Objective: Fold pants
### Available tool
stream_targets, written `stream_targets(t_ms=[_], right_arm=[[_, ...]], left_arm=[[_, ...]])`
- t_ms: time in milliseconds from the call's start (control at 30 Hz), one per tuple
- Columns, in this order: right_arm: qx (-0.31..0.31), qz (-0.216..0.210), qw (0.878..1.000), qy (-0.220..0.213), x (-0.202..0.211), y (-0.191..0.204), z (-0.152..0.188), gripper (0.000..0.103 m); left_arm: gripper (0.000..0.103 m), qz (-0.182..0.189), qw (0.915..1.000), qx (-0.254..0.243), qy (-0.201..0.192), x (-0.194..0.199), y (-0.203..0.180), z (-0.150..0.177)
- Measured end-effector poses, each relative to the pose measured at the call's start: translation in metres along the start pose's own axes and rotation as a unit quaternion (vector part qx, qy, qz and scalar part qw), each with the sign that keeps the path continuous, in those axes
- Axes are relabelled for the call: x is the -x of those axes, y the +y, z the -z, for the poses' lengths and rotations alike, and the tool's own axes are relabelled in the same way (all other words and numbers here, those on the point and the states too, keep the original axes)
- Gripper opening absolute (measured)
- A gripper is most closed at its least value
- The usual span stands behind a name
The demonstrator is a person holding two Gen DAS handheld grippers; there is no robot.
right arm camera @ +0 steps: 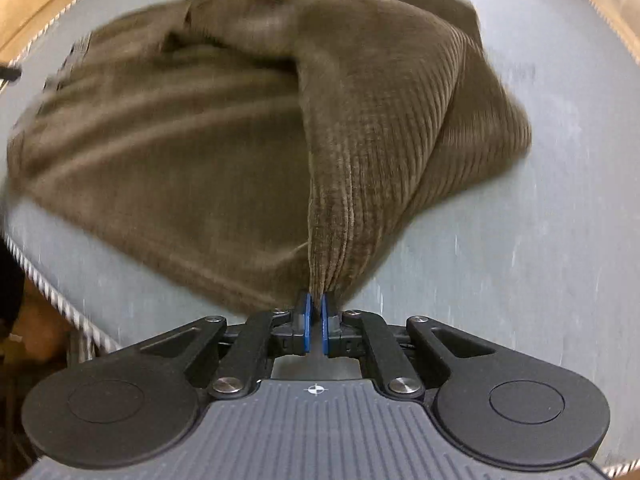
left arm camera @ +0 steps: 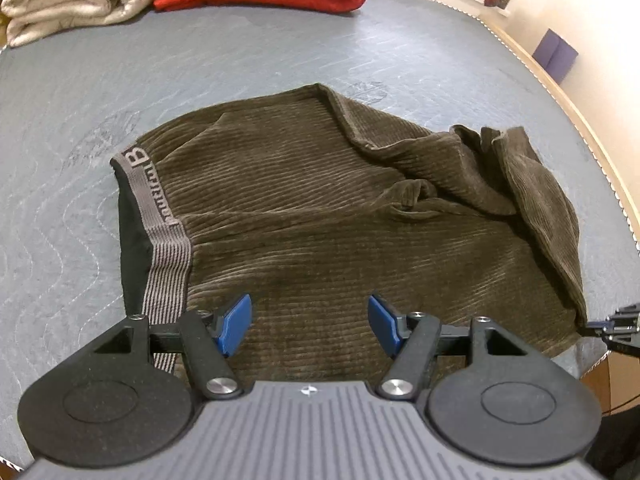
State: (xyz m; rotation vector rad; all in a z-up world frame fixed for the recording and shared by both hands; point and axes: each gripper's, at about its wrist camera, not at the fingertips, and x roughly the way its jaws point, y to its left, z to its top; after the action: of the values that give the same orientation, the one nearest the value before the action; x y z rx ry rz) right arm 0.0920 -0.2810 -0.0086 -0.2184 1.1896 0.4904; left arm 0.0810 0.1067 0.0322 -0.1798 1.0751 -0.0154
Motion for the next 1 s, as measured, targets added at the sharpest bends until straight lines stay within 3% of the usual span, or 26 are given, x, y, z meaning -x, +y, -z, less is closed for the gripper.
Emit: stream_targets(t_ms=[67,167,267,333,500,700,867,933,967,1000], right_arm=[[-0.005,0.012,1.0,-0.007,0.004,-0.001,0.003,0.005],[-0.022,0.016,0.998,-0.059,0.021,-0.001,-0.009,0.011],[-0.03,0.046,0.99,-0.126,0.036,0.004,-0.036,0.035],[-0.033,0.068,0.984,-0.158,0.037,0.009,-0.057,0.042],[-0.017,0.103,0.978,-0.18,0.011,0.033,-0.116,0.044],[0.006,0.134,0.977,-0.167,-0.037,0.063,-0.176,0.052],[0.069,0.193,0.973,-0.105,-0.078,0.08,-0.192,0.049],[0.071,0.21,0.97,-0.1,-0.082,0.077,-0.192,0.035],[0.06,0.206,0.971,-0.105,-0.079,0.072,-0.192,0.017],[0.038,0.193,0.974,-0.116,-0.073,0.065,-0.193,0.013]], left_arm=[[0.07,0.002,1.0,0.007,0.0,0.0,0.002,-0.001],[0.07,0.005,1.0,0.006,-0.002,0.001,0.0,-0.002],[0.07,0.002,1.0,0.001,-0.001,-0.002,-0.005,-0.002],[0.07,0.0,1.0,0.002,0.002,-0.004,-0.007,-0.003],[0.071,-0.004,1.0,0.003,0.004,-0.008,-0.009,-0.005],[0.071,-0.01,0.9999,0.01,0.007,-0.013,-0.006,-0.01],[0.071,-0.023,0.9996,0.017,0.009,-0.018,0.003,-0.015],[0.071,-0.022,0.9994,0.024,0.009,-0.017,0.008,-0.016],[0.071,-0.02,0.9994,0.026,0.007,-0.017,0.01,-0.017],[0.071,-0.02,0.9994,0.028,0.006,-0.016,0.01,-0.017]])
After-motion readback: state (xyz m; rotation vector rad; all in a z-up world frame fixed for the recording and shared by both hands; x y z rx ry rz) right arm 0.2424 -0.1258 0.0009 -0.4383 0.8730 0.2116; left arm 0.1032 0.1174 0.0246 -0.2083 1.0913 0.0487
